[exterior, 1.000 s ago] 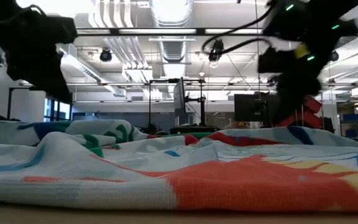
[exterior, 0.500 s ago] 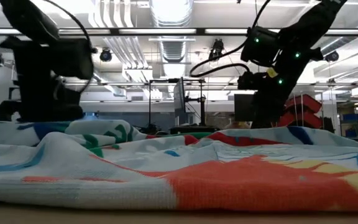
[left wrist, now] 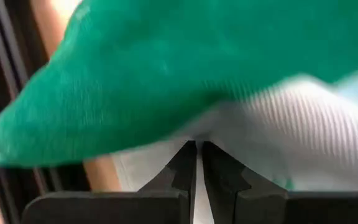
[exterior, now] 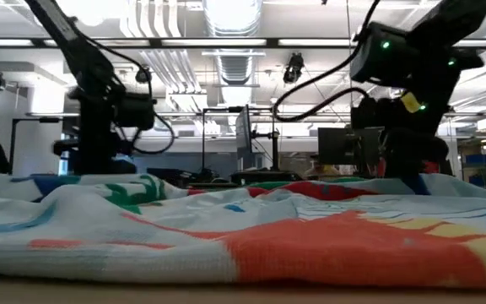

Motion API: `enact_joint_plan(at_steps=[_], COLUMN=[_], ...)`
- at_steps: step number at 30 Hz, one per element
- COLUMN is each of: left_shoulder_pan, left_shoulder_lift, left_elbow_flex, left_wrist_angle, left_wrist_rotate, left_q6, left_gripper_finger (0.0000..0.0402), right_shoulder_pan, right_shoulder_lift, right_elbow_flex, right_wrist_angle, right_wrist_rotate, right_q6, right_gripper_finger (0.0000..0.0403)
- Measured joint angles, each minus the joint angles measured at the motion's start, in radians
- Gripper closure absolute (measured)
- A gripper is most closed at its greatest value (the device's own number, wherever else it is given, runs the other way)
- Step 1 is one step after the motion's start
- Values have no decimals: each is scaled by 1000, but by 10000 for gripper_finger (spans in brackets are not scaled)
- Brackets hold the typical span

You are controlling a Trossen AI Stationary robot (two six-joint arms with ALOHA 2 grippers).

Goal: Roll towel
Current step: Fold the multi-color dinosaur print towel

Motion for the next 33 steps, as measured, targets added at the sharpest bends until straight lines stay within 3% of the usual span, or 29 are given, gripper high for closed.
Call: enact_joint_plan(at_steps=[2, 5, 12, 15, 20, 26, 30, 33], left_shoulder_pan=[61, 108, 23, -91, -344, -645, -832, -924], left_shoulder_lift=[55, 117, 72, 14, -81, -119, -122, -133], left_elbow_flex=[39, 112, 211, 170, 42, -111, -119, -70], left_wrist_angle=[74, 55, -310, -398, -384, -359, -426, -495], left_wrist_rotate=[-4, -7, 97, 156, 274, 289, 299, 432], left_q6=[92, 147, 43, -48, -219, -552, -744, -821], left_gripper_finger=[388, 388, 388, 388, 388, 388, 388, 388], right_shoulder_pan=[23, 32, 32, 48, 101, 193, 223, 209], right_shoulder_lift=[-19, -64, -175, -187, -181, -175, -163, -161], right_elbow_flex=[2, 4, 4, -11, -47, -82, -110, -119], right_wrist_angle=[-3, -5, -94, -94, -94, -82, -80, -110], right_wrist_rotate=[29, 40, 66, 44, -38, -104, -94, 9], right_q6=[22, 37, 46, 72, 153, 261, 296, 303], right_gripper_finger=[403, 403, 403, 403, 403, 403, 403, 403])
